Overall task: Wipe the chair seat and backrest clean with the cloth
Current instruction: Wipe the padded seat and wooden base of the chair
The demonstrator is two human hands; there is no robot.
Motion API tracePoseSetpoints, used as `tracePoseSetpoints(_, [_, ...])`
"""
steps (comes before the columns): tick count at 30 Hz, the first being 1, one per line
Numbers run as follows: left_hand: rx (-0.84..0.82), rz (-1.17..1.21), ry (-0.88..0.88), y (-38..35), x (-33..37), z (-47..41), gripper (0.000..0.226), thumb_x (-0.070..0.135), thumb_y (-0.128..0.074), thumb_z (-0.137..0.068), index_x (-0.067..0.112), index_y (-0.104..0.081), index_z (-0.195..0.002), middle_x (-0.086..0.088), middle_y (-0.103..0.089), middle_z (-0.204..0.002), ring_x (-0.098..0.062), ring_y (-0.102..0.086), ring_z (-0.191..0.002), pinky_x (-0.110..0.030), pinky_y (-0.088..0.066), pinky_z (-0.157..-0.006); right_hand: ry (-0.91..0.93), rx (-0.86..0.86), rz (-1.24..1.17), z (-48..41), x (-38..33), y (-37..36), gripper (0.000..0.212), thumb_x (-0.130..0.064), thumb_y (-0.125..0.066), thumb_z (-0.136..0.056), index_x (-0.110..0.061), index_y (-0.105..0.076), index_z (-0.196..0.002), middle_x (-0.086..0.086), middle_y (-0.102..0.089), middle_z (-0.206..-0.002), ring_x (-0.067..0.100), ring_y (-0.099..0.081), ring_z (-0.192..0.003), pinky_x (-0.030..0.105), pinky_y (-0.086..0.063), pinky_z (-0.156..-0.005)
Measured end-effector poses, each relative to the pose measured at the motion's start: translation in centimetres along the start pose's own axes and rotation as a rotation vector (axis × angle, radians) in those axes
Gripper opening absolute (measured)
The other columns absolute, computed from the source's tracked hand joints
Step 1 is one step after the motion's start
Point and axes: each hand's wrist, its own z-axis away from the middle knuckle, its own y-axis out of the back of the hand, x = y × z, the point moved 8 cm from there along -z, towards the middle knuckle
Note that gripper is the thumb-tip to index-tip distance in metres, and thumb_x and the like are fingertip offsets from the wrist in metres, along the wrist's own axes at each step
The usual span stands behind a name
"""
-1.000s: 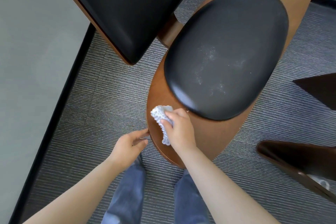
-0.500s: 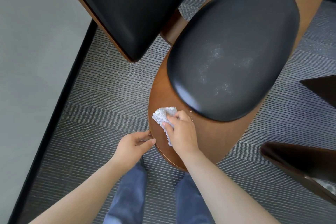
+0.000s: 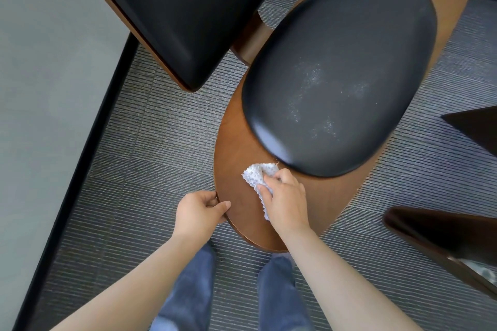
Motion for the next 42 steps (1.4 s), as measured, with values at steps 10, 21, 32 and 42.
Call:
tracePoseSetpoints(10, [0.027, 0.001, 0.005, -0.1, 0.1, -0.1, 0.024, 0.003, -0.071, -0.082, 0.025, -0.067, -0.074, 0.011, -0.069, -0.062, -0.002, -0.068, -0.056, -0.028, -0.058, -0.072, -0.140, 0.106, 0.038, 2.9, 4.0, 1.7, 0.019, -0.029, -0.060, -0.089, -0.021, -0.071, -0.102, 0.000, -0.054, -0.090, 0.022, -0.054, -0.078, 0.037, -0.044, -0.077])
tracePoseSetpoints(21, [0.038, 0.015, 0.033, -0.2, 0.5, 0.2, 0.022, -0.001, -0.068, -0.083, 0.019, -0.064, -0.074, 0.019, -0.064, -0.047, 0.007, -0.062, -0.047, -0.007, -0.050, -0.049, -0.288, 0.103, 0.036, 5.4, 8.6, 3.7, 0.018, -0.025, -0.059, -0.089, -0.015, -0.070, -0.101, 0.002, -0.051, -0.097, 0.023, -0.055, -0.080, 0.032, -0.049, -0.064])
tracePoseSetpoints(32, [0.055, 0.006, 0.019, 0.0, 0.1, -0.1, 0.013, 0.002, -0.070, -0.082, 0.014, -0.070, -0.085, 0.012, -0.069, -0.059, -0.001, -0.067, -0.055, -0.014, -0.055, -0.059, -0.073, 0.161, -0.196, 1.5, 2.3, 4.7, 0.033, -0.021, -0.059, -0.089, -0.023, -0.062, -0.122, -0.004, -0.055, -0.122, 0.015, -0.057, -0.105, 0.030, -0.050, -0.084])
tracePoseSetpoints(42, [0.049, 0.026, -0.002, -0.1, -0.2, -0.4, 0.030, 0.001, -0.070, -0.082, 0.029, -0.068, -0.071, 0.004, -0.073, -0.064, -0.009, -0.071, -0.064, -0.025, -0.059, -0.068, 0.062, -0.131, 0.180, -4.6, -1.6, -0.2, 0.047, -0.002, -0.068, -0.068, -0.023, -0.053, -0.107, -0.005, -0.064, -0.095, 0.022, -0.045, -0.084, 0.031, -0.036, -0.058])
